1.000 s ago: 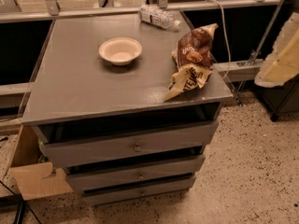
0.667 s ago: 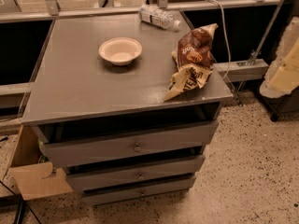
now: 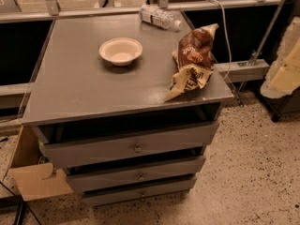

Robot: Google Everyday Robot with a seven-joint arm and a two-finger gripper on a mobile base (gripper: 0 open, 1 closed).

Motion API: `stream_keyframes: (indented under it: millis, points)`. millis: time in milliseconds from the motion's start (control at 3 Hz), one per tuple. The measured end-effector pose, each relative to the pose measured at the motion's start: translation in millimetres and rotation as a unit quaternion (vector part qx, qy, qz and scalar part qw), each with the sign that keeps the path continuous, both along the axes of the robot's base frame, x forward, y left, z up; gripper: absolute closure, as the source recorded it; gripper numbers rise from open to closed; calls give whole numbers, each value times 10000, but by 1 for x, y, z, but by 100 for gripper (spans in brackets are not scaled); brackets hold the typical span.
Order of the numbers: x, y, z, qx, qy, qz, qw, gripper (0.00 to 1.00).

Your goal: Open middle drawer

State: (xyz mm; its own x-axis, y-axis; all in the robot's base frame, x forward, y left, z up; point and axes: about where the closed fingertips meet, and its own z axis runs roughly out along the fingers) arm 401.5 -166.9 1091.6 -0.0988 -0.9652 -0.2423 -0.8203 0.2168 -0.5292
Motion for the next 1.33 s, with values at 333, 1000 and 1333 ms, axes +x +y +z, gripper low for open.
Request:
stream_keyframes:
  millis: [333, 1000, 1333]
  points:
    - [0, 0, 0, 0, 0, 0, 10000, 0]
    - [0, 0, 0, 0, 0, 0, 10000, 0]
    - [0, 0, 0, 0, 0, 0, 10000, 0]
